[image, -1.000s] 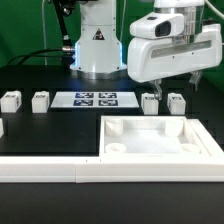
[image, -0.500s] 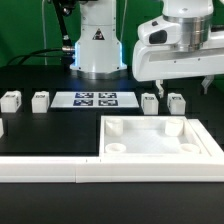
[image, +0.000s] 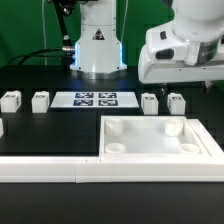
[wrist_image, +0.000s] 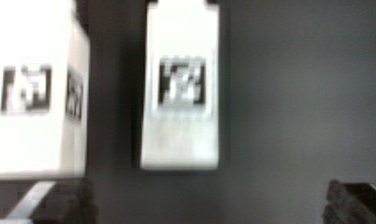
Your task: Assemble square table
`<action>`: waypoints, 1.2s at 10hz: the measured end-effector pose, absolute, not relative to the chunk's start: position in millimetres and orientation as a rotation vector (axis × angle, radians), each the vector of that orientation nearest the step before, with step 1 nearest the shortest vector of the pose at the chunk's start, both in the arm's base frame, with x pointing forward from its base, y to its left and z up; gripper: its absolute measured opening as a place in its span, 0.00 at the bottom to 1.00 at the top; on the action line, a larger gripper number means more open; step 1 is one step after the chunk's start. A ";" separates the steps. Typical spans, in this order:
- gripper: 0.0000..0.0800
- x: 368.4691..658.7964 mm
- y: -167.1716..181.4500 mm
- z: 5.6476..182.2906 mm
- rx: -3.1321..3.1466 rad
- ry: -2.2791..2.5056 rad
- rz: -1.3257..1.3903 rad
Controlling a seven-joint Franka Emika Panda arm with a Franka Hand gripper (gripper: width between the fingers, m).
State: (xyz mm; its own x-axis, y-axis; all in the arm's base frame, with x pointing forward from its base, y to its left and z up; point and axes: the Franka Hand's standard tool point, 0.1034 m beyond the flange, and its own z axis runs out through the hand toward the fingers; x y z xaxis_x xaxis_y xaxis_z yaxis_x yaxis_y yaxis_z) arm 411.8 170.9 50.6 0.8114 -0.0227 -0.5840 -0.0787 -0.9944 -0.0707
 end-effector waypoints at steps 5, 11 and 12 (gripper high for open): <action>0.81 405.0 169.6 39.9 -2.711 0.048 1.412; 0.81 382.0 185.7 17.1 -2.688 0.095 1.510; 0.81 381.9 185.7 17.0 -2.688 0.095 1.511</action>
Offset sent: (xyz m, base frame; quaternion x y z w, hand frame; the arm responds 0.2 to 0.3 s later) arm 0.0000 0.0000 0.0000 0.0000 -0.1938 0.0000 0.9810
